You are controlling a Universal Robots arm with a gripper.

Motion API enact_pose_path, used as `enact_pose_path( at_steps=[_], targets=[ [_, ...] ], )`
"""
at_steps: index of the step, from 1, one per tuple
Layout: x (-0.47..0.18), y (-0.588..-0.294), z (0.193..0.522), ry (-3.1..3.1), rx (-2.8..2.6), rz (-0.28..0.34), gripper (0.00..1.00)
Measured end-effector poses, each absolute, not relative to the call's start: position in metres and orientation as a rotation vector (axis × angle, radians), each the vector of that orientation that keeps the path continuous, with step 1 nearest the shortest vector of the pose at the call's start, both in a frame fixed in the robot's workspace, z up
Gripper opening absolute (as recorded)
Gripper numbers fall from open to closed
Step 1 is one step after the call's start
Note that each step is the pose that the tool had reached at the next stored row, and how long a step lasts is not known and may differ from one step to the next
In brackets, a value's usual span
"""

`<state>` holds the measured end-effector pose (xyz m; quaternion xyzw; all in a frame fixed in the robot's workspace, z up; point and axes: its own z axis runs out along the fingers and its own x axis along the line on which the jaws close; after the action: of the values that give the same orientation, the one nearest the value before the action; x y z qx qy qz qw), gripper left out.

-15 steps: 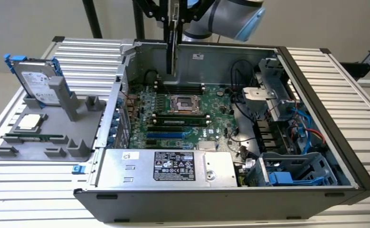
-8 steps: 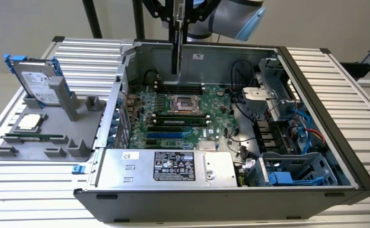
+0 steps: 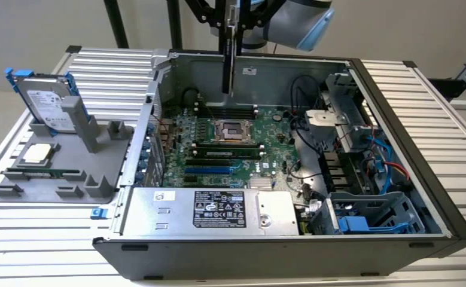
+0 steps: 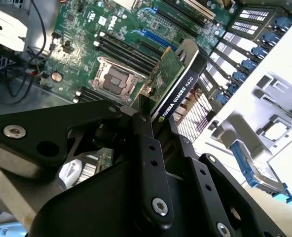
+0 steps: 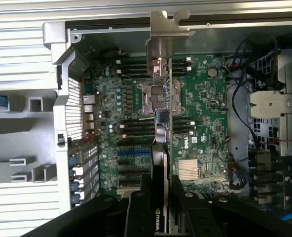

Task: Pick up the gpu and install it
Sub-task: 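Pick up the gpu and move the gpu toward the slot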

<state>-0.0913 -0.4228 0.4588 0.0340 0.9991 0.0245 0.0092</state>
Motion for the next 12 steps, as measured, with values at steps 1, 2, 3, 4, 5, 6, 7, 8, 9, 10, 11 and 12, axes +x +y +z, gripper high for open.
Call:
enact_pose_path(
  at_steps=[1, 2, 3, 4, 5, 6, 7, 8, 9, 10, 11, 12],
  targets=[
    [-0.0902, -0.4228, 0.4589, 3.121, 0.106, 0.076, 0.00],
    [-0.0893, -0.4228, 0.4588, 3.121, 0.106, 0.076, 0.00],
    [-0.0883, -0.4228, 0.4589, 3.121, 0.106, 0.076, 0.00],
    [-0.0872, -0.4228, 0.4589, 3.121, 0.106, 0.077, 0.00],
    [-0.0863, -0.4228, 0.4589, 3.121, 0.106, 0.076, 0.00],
    [-0.0853, -0.4228, 0.4589, 3.121, 0.106, 0.076, 0.00],
    [-0.0844, -0.4228, 0.4588, 3.120, 0.106, 0.077, 0.00],
    [-0.0834, -0.4228, 0.4588, 3.120, 0.106, 0.077, 0.00],
    [-0.0825, -0.4228, 0.4588, 3.121, 0.106, 0.076, 0.00],
    [-0.0817, -0.4228, 0.4588, 3.121, 0.106, 0.076, 0.00],
    [-0.0812, -0.4228, 0.4588, 3.120, 0.106, 0.076, 0.00],
    [-0.0810, -0.4228, 0.4589, 3.121, 0.106, 0.077, 0.00]
  ],
)
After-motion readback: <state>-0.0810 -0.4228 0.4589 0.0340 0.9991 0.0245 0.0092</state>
